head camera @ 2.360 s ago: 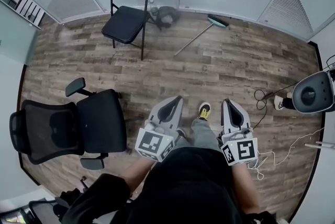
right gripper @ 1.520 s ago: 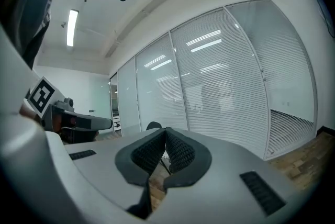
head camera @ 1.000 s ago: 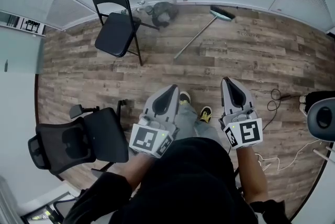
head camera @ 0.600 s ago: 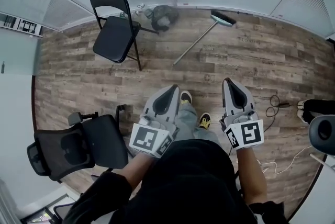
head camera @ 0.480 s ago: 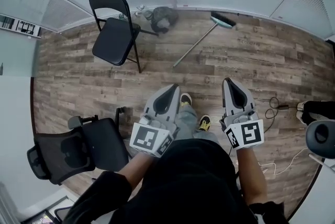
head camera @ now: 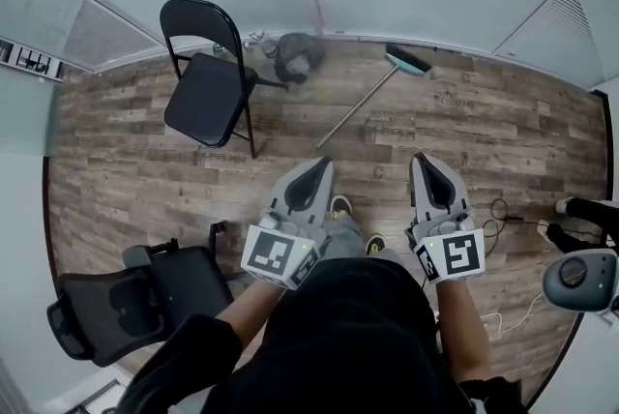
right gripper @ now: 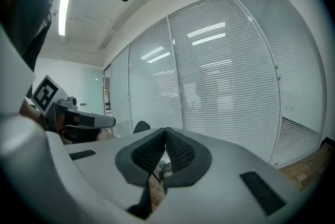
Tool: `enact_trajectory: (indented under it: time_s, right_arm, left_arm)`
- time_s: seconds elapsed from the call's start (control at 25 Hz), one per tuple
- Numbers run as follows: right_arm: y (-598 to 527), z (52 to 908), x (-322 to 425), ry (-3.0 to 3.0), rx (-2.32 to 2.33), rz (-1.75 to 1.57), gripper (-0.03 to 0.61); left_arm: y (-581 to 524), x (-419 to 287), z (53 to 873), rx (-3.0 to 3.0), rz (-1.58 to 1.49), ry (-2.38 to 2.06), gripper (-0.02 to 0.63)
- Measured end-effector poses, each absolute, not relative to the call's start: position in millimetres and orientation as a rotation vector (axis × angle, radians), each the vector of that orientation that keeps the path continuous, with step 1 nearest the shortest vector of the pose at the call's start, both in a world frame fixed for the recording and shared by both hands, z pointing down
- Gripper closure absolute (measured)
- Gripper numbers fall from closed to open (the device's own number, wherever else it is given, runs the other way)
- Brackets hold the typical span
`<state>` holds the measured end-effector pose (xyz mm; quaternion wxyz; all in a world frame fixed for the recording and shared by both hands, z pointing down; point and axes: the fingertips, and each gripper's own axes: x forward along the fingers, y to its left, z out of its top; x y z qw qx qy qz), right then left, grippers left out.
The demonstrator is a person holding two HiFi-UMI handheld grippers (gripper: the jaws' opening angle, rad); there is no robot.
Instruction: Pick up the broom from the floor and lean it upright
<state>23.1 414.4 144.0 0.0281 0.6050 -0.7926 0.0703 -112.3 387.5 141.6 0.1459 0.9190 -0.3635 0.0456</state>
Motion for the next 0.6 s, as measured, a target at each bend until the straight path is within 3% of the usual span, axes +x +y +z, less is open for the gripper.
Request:
enact_trajectory:
  time_s: [0.6]
  right_arm:
    - [341.3, 140.8, 3.5, -2.42, 1.885, 0.194, 0.561]
  left_arm:
    - [302.3, -135.7, 150.2, 2.654, 0.118, -1.08, 0.592]
